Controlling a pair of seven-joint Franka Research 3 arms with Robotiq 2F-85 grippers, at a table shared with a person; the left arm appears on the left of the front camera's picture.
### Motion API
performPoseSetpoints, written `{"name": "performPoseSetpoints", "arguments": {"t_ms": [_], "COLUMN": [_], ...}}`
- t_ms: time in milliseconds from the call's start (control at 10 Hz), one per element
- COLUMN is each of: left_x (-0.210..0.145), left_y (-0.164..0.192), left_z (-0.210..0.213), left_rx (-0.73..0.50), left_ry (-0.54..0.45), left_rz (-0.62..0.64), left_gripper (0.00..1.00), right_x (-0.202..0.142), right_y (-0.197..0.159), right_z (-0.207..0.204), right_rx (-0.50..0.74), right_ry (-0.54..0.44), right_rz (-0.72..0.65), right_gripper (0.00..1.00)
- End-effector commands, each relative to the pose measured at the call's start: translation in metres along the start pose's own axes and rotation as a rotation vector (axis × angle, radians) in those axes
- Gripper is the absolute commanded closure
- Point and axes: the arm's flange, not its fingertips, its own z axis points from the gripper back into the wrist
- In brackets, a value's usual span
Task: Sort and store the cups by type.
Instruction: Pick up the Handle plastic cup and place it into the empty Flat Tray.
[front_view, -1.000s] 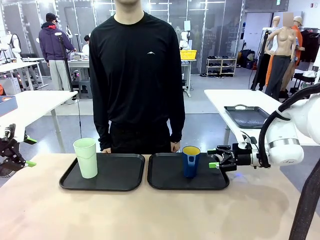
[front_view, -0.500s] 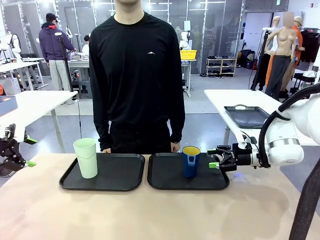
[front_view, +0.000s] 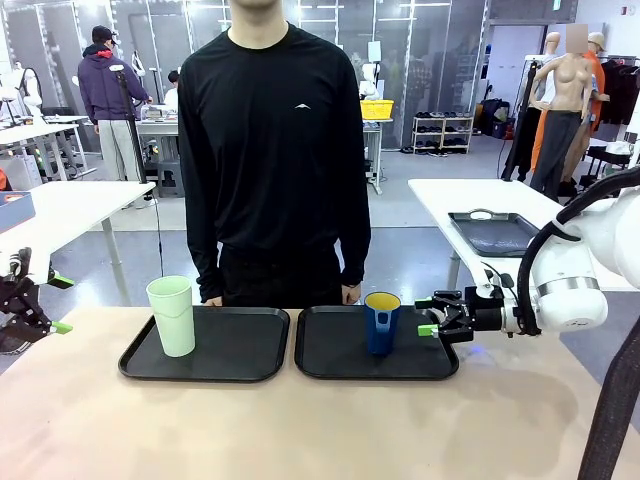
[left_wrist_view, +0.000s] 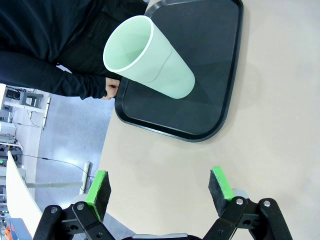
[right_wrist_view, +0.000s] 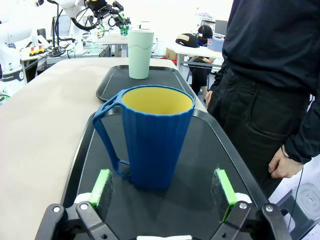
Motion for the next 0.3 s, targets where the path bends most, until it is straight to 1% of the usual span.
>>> {"name": "performPoseSetpoints", "arguments": {"t_ms": [0,200], "left_x": [-0.0013,-0.0013], "left_y": [0.0,0.0], "left_z": [-0.001,-0.001], "left_rx": [0.001,0.001], "left_ry": [-0.01,-0.01], "left_rz": [-0.008,-0.008], "left_gripper": [0.0,0.0], "right_x": [0.0003,0.0003], "right_y": [-0.0031,-0.0031], "right_z": [-0.0018,-0.0018], "right_rx": [0.004,0.004], "right_ry": [-0.002,-0.002], "right_rz": [0.007,0.007], "right_gripper": [0.0,0.0]}}
